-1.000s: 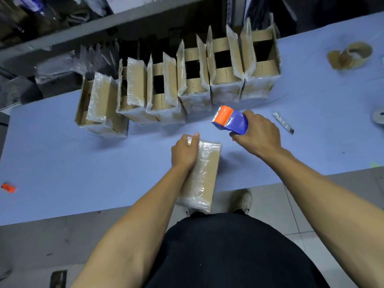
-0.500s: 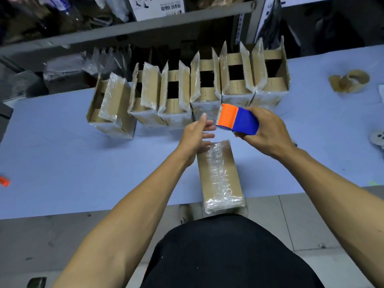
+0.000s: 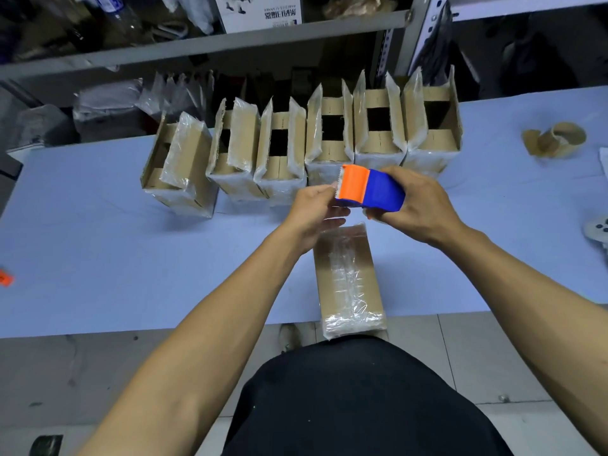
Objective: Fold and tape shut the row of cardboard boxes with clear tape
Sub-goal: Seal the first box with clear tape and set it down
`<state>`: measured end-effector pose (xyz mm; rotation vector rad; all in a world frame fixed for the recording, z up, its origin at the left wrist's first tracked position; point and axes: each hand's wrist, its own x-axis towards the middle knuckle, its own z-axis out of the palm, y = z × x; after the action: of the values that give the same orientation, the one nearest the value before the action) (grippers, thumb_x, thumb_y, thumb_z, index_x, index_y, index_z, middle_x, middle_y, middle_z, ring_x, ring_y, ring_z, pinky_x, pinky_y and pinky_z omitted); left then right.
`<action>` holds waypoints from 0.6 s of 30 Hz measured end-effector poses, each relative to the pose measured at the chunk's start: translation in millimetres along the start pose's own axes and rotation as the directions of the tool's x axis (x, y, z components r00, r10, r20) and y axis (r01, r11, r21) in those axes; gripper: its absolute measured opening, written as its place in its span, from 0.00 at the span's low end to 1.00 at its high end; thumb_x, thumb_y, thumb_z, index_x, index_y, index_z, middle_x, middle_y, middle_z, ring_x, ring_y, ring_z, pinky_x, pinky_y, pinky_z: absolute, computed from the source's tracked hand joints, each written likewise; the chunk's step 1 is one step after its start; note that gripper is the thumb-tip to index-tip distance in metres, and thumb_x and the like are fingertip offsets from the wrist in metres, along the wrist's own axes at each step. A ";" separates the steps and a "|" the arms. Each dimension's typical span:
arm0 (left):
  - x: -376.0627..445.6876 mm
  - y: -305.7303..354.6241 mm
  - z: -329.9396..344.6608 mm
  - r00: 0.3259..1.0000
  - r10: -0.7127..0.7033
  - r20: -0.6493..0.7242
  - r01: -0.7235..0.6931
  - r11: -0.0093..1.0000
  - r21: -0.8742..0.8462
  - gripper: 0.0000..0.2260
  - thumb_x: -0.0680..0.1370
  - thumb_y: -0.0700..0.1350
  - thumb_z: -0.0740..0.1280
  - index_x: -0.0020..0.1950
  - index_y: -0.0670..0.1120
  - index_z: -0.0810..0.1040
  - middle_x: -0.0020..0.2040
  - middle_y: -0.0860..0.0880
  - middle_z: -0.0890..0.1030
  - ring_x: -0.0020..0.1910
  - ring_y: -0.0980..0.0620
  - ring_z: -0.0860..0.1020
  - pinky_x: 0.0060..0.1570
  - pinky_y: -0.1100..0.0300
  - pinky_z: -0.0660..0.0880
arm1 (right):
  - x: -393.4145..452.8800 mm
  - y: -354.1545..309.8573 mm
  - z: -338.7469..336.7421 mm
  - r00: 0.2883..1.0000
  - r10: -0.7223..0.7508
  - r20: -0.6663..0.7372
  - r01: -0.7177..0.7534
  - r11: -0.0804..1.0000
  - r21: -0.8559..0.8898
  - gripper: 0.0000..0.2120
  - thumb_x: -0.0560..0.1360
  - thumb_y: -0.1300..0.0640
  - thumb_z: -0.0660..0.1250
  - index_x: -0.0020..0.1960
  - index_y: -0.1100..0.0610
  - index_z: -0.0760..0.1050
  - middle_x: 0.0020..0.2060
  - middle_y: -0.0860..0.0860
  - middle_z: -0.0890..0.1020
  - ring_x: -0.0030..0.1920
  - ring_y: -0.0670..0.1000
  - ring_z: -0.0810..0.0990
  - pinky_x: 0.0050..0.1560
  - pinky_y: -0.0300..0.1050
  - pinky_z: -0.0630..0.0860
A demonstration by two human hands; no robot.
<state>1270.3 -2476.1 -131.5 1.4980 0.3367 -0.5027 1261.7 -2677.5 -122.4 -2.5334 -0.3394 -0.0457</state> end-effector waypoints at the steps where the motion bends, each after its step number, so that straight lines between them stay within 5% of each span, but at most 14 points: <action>1: -1.4 -0.3 -0.7 0.999 -0.044 0.026 0.046 0.997 -0.065 0.12 0.85 0.46 0.60 0.51 0.44 0.82 0.43 0.47 0.86 0.38 0.53 0.83 0.43 0.56 0.80 | 0.1 -0.5 0.3 1.000 -0.006 0.006 0.006 1.000 0.009 0.27 0.67 0.48 0.78 0.61 0.53 0.73 0.50 0.52 0.80 0.45 0.54 0.77 0.43 0.46 0.74; 5: -5.1 -4.6 -4.1 0.980 -0.164 0.108 0.189 0.941 -0.282 0.14 0.85 0.49 0.56 0.53 0.45 0.80 0.46 0.46 0.86 0.44 0.48 0.84 0.45 0.49 0.83 | 0.1 -3.0 2.5 0.999 -0.035 0.005 0.035 0.999 0.021 0.26 0.66 0.47 0.79 0.59 0.53 0.73 0.48 0.50 0.79 0.43 0.52 0.75 0.41 0.44 0.71; 10: -3.4 -6.9 -7.5 0.982 -0.161 0.096 0.183 0.933 -0.309 0.18 0.84 0.55 0.56 0.56 0.42 0.77 0.47 0.44 0.85 0.45 0.46 0.83 0.51 0.44 0.81 | -1.3 -2.6 5.5 1.000 -0.029 -0.008 0.029 0.998 0.054 0.26 0.66 0.47 0.79 0.60 0.53 0.74 0.49 0.49 0.80 0.44 0.51 0.76 0.42 0.46 0.75; 18: 0.4 -10.5 -7.5 0.991 0.073 -0.115 -0.055 0.986 0.157 0.11 0.82 0.46 0.65 0.43 0.45 0.83 0.36 0.50 0.85 0.35 0.56 0.82 0.40 0.60 0.81 | -1.9 -4.7 10.3 0.998 -0.055 0.036 0.056 0.998 -0.038 0.28 0.67 0.45 0.78 0.62 0.53 0.72 0.51 0.51 0.80 0.47 0.52 0.76 0.44 0.45 0.75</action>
<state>1266.0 -2468.7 -141.2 1.6879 0.3490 -0.3947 1258.3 -2668.5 -128.6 -2.5655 -0.4271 -0.0296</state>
